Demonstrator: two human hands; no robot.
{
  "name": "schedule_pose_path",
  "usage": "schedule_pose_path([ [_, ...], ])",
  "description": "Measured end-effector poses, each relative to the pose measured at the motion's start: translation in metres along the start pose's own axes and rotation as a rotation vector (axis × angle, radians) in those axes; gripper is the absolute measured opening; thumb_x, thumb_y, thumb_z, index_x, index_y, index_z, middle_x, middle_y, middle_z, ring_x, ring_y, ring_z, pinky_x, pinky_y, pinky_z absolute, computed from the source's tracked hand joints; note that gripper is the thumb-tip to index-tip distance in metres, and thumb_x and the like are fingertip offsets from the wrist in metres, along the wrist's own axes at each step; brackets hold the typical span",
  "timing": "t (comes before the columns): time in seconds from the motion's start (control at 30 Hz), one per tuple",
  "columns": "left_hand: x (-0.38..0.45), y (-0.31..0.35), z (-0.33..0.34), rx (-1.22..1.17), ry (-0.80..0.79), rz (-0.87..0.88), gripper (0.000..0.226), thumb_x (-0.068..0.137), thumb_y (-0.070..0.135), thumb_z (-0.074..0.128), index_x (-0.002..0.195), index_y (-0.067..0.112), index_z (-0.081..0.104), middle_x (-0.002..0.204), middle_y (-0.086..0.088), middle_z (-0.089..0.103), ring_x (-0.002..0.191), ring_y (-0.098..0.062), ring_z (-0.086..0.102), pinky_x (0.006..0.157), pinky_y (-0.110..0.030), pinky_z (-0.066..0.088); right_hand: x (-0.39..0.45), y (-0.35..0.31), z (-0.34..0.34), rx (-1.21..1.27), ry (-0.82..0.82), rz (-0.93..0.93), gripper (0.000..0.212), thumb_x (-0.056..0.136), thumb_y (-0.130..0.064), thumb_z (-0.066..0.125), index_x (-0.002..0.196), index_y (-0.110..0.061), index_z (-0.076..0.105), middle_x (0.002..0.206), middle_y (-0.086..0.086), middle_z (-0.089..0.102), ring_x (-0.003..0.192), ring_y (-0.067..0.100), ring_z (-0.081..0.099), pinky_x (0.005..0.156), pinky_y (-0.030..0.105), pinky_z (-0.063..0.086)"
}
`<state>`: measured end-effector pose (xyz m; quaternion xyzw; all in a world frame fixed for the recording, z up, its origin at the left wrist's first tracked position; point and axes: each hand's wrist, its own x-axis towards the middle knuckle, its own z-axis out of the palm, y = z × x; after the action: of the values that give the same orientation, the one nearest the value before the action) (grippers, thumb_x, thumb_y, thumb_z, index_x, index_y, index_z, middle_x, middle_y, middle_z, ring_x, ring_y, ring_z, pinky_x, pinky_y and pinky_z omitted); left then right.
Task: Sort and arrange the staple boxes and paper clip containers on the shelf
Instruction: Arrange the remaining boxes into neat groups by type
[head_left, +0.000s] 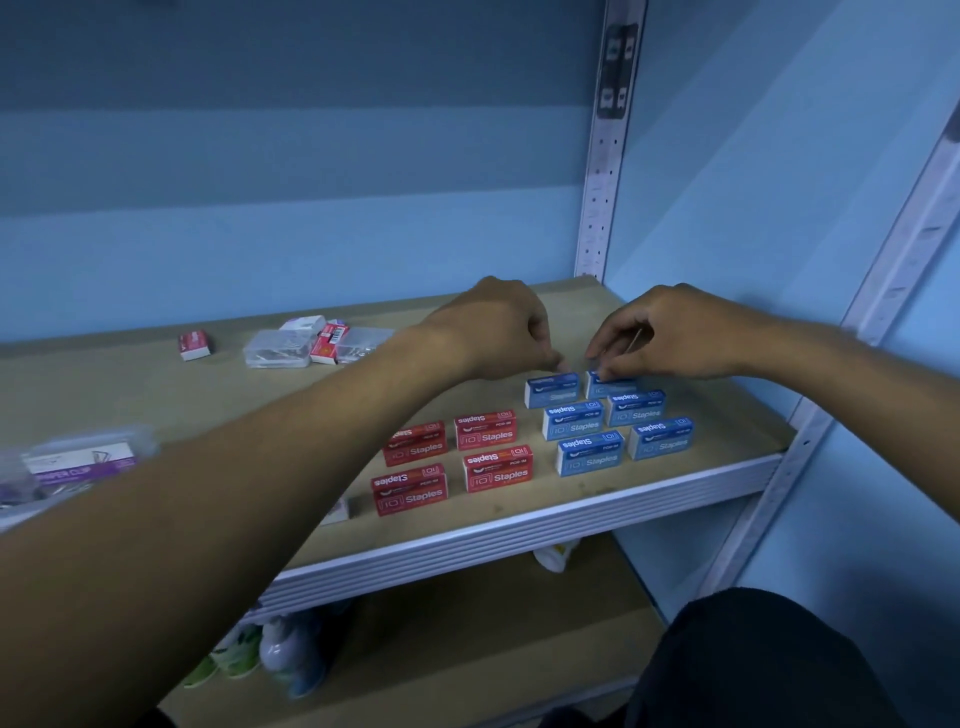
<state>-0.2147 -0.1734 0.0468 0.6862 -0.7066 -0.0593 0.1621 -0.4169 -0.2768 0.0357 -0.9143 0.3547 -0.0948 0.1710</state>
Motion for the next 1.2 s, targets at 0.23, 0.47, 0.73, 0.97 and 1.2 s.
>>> schedule_pose_path([
  [0.23,-0.042,-0.047,-0.045,-0.071,0.062,-0.128,0.020,0.082,0.045,0.073,0.087,0.025,0.073,0.093,0.014,0.070,0.078,0.001,0.061,0.062,-0.015,0.042,0.018,-0.041,0.004,0.055,0.143,-0.115,0.008,0.084,-0.043,0.075,0.090,-0.048,0.076,0.090,-0.027,0.073,0.087,-0.011,0.064,0.079,0.013,0.047],
  [0.47,-0.087,-0.100,-0.067,-0.006,0.100,-0.244,0.018,0.082,0.039,0.074,0.095,0.028,0.071,0.101,0.013,0.068,0.095,-0.007,0.062,0.077,-0.022,0.049,0.048,-0.100,0.040,0.150,0.142,-0.181,0.009,0.084,-0.048,0.073,0.092,-0.051,0.074,0.089,-0.034,0.070,0.085,-0.014,0.064,0.070,0.007,0.045],
  [0.73,-0.099,-0.155,-0.070,0.290,0.040,-0.266,0.042,0.081,0.038,0.075,0.119,0.025,0.062,0.122,0.001,0.062,0.113,-0.020,0.056,0.093,-0.035,0.048,0.091,-0.134,0.069,0.043,-0.003,-0.191,0.036,0.087,-0.047,0.071,0.122,-0.046,0.063,0.120,-0.015,0.061,0.097,0.003,0.057,0.083,0.026,0.046],
  [0.97,-0.088,-0.196,-0.062,0.353,-0.097,-0.290,0.051,0.086,0.041,0.068,0.131,0.020,0.055,0.131,-0.005,0.060,0.119,-0.024,0.055,0.100,-0.040,0.046,0.121,-0.146,0.085,-0.092,-0.050,-0.221,0.065,0.088,-0.049,0.068,0.147,-0.036,0.043,0.140,0.002,0.047,0.123,0.021,0.051,0.098,0.033,0.042],
  [1.2,-0.078,-0.220,-0.051,0.348,-0.124,-0.291,0.057,0.084,0.045,0.071,0.133,0.022,0.052,0.134,-0.004,0.059,0.121,-0.025,0.053,0.102,-0.040,0.044,0.142,-0.155,0.098,-0.079,-0.022,-0.222,0.065,0.085,-0.049,0.071,0.143,-0.035,0.047,0.137,0.002,0.050,0.128,0.021,0.050,0.096,0.033,0.042],
])
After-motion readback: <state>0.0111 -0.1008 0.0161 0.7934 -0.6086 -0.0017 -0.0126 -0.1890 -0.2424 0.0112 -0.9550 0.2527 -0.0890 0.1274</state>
